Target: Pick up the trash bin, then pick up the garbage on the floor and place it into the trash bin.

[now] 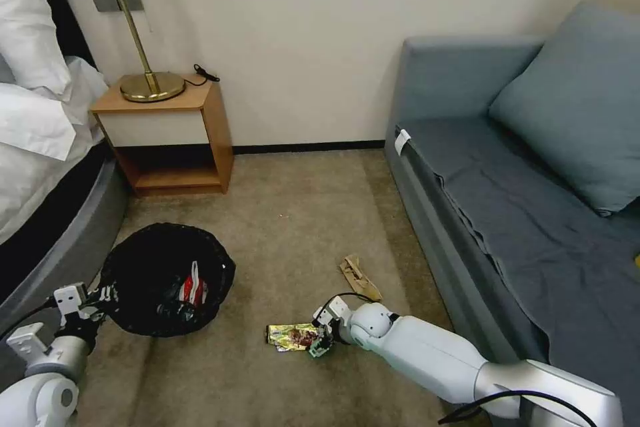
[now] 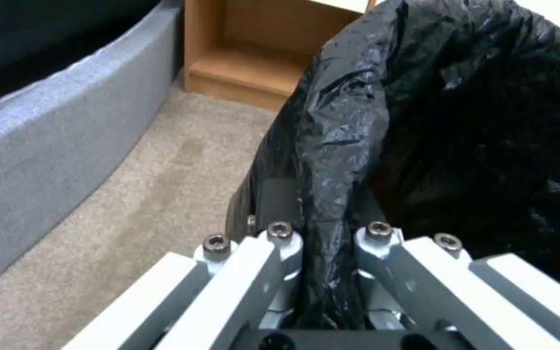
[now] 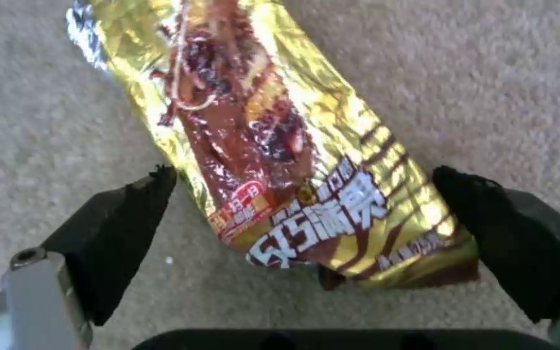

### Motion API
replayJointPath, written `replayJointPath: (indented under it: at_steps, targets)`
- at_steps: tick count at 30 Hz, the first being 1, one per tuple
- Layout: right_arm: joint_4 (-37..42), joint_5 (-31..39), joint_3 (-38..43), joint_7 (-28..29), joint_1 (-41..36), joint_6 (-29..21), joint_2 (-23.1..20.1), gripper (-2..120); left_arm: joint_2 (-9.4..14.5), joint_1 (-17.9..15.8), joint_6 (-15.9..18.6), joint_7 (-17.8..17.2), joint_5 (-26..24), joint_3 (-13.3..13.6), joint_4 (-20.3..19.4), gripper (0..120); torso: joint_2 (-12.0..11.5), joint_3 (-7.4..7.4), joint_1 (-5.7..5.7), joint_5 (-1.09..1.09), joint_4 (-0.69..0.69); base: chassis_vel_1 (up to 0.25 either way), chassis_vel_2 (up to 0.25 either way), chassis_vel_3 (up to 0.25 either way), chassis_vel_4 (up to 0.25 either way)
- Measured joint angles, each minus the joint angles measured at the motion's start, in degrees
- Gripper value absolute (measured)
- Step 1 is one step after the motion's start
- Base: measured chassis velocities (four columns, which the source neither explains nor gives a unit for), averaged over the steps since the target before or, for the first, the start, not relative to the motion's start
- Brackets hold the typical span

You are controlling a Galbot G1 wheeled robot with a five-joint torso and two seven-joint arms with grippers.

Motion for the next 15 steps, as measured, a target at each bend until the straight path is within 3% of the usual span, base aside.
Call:
replayJointPath:
  at_steps: [7, 15]
  targets:
    - [-0.19, -0.13, -0.26, 1.22, -0.39, 0.44, 0.83, 100, 0.0, 0.06, -0.11, 0.0, 0.01, 0.02, 0.25, 4, 0.0, 0.0, 0.0, 0.0, 0.0, 0.0, 0.0, 0.0, 0.0]
    - [-0.45, -0.41, -0.79, 2.35, -0.45, 1.37, 0.75, 73, 0.04, 0.29, -0.36, 0.03, 0.01, -0.23, 0.65, 4, 0.01, 0.0, -0.01, -0.02, -0.02, 0.0, 0.0, 0.0, 0.0]
